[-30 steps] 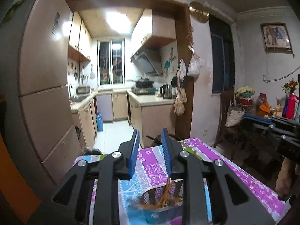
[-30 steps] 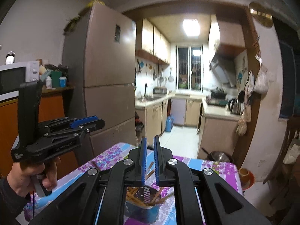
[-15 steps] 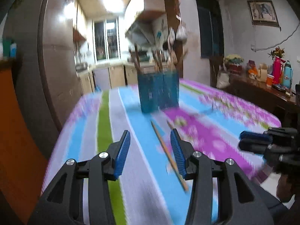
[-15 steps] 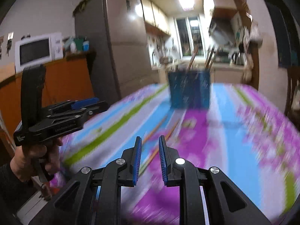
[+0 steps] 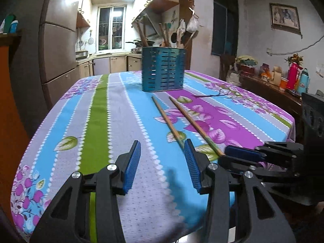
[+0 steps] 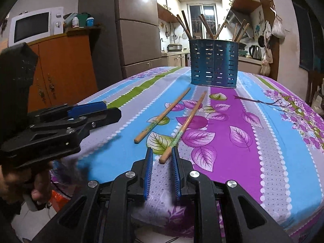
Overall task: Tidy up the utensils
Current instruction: 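Move both grippers back to the last chopsticks on the tablecloth, then close the left gripper on a chopstick while the right gripper grasps another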
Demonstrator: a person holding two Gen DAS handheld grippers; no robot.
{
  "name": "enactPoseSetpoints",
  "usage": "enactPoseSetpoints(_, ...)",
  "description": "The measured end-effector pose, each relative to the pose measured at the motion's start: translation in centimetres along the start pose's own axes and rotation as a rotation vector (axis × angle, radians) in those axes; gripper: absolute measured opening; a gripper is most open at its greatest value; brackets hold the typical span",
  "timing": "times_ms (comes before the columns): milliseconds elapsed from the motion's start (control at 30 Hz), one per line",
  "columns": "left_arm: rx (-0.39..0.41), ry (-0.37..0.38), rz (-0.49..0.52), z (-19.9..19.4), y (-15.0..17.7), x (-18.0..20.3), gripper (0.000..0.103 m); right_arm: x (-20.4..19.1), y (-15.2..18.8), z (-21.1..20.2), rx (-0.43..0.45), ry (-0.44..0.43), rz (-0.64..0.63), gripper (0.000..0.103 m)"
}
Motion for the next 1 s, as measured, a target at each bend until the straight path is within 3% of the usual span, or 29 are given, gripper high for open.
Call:
enactPoseSetpoints(200,-0.019,0.048,0.038,1.0,0.8,1.7,0.043,0.4,0.0,0.0,0.013,0.038,0.002,0.011)
enactPoseSetpoints(367,-0.031,0.064,0.065,2.4,1.6,2.9,0.042,1.5,-0.1,-0.2,0.024,0.069,0.019,0.011)
enactPoseSetpoints(633,0.006,0.017,0.079,3.3,2.3,3.4,0.029,2.1,0.4,0.2,0.051,0.063,0.044,0.011)
enactPoseSetpoints(900,0.082,-0.024,0.083,3.2,3.0,4.0,0.028,2.0,0.7,0.2,0.080,0.077,0.035,0.011)
enactPoseSetpoints(1000,0.099,-0.034,0.083,3.1,3.1,4.2,0.020,2.0,1.0,-0.2,0.087,0.093,0.031,0.011)
Point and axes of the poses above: each gripper's, at about its wrist camera, not at the fingertips, and z roughly the way its jaws point, x to its right, y to its underside, the point moved 1 cm from there along z, roughly the way its jaws point, and after that the axes turned 6 degrees about y, right-handed, at the moved point
